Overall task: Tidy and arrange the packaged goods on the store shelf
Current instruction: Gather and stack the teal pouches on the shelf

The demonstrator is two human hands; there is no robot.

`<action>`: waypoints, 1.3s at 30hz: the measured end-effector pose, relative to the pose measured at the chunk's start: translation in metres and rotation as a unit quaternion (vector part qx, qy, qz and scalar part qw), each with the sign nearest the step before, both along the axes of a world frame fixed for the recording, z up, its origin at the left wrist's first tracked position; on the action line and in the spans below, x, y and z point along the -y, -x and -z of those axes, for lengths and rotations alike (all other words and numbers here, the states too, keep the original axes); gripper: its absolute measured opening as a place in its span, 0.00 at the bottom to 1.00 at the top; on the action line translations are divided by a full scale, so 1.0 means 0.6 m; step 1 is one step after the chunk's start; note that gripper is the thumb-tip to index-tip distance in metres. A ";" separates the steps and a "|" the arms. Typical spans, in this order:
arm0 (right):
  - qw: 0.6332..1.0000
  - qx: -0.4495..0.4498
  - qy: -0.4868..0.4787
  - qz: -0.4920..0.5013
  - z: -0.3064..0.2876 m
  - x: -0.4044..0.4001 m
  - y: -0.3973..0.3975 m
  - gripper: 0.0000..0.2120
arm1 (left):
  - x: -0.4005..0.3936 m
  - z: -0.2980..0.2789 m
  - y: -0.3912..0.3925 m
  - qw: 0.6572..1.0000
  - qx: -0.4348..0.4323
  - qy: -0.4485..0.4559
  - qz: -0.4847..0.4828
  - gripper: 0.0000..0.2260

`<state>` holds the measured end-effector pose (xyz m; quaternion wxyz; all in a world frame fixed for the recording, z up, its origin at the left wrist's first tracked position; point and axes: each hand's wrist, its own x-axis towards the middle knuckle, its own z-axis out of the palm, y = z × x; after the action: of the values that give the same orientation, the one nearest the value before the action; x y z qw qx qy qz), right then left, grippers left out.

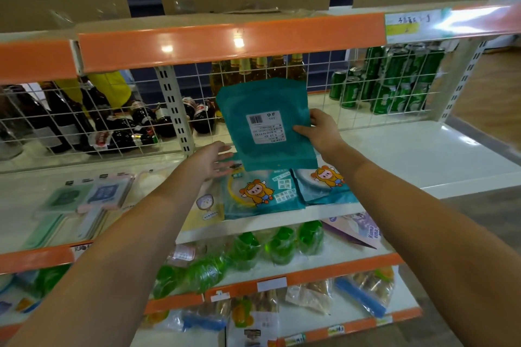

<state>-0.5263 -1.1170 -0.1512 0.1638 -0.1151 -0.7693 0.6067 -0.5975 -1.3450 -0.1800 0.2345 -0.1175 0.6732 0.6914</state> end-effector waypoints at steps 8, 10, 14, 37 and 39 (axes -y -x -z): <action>0.986 -0.058 -0.156 -0.007 0.004 0.026 -0.016 0.10 | 0.008 -0.005 -0.009 0.994 0.053 -0.087 0.029 0.18; 0.985 -0.068 -0.159 -0.017 0.010 0.030 -0.022 0.10 | 0.013 -0.005 -0.009 0.990 0.063 -0.120 0.048 0.20; 0.985 -0.068 -0.159 -0.024 0.025 0.035 -0.025 0.11 | 0.014 -0.003 -0.015 0.977 0.080 -0.186 0.069 0.22; 0.984 0.113 0.122 0.057 0.104 -0.014 -0.005 0.10 | 0.034 0.024 -0.007 0.993 0.018 -0.084 0.075 0.08; 0.980 0.134 0.137 0.053 0.115 -0.008 -0.006 0.06 | 0.037 0.038 -0.011 0.993 0.033 -0.078 0.082 0.08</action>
<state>-0.5229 -1.1123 -0.2203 0.0738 -0.2579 -0.6867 0.6756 -0.5906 -1.3673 -0.2026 0.3211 -0.0663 0.6166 0.7157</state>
